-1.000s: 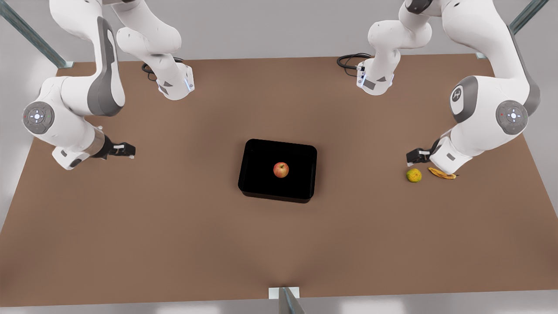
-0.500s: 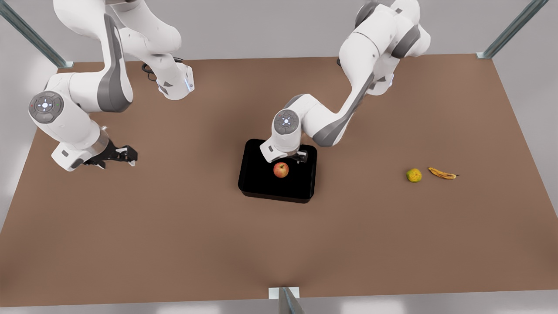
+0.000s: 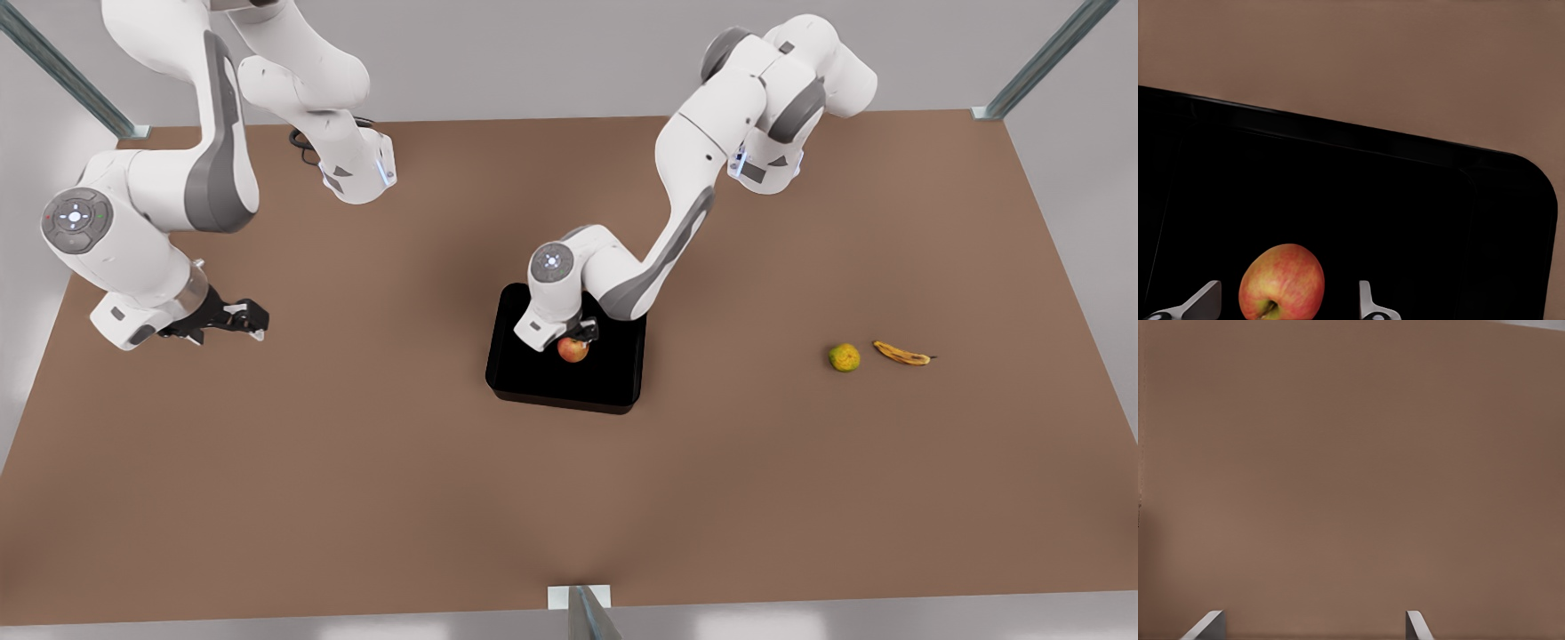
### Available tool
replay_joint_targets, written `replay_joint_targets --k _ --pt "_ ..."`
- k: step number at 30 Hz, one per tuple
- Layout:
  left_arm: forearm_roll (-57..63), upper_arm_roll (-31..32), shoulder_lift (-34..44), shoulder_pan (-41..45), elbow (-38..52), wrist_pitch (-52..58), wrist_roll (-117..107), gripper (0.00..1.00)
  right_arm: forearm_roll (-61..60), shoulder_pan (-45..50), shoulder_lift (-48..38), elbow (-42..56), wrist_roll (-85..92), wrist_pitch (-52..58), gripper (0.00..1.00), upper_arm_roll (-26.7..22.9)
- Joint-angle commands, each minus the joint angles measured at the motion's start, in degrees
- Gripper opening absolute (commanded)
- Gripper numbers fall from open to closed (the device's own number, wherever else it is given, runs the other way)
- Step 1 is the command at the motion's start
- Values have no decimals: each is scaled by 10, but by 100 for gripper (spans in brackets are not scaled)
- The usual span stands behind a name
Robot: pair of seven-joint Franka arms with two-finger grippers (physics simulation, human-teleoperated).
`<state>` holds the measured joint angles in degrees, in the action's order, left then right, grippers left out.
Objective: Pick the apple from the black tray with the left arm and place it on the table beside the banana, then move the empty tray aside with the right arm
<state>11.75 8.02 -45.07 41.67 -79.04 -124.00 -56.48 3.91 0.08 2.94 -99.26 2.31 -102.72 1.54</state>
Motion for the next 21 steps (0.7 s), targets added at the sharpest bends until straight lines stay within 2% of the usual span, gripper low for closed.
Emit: replay_joint_targets --k 1,4,21 --pt "5 0 -1 1 -6 -39 -160 100 0 2 0 0 2 0 100 -1" --pt "21 0 0 2 -45 -89 -167 100 0 1 0 0 2 1 100 0" --pt "76 0 6 4 -102 -91 -113 100 0 2 2 0 2 1 100 0"
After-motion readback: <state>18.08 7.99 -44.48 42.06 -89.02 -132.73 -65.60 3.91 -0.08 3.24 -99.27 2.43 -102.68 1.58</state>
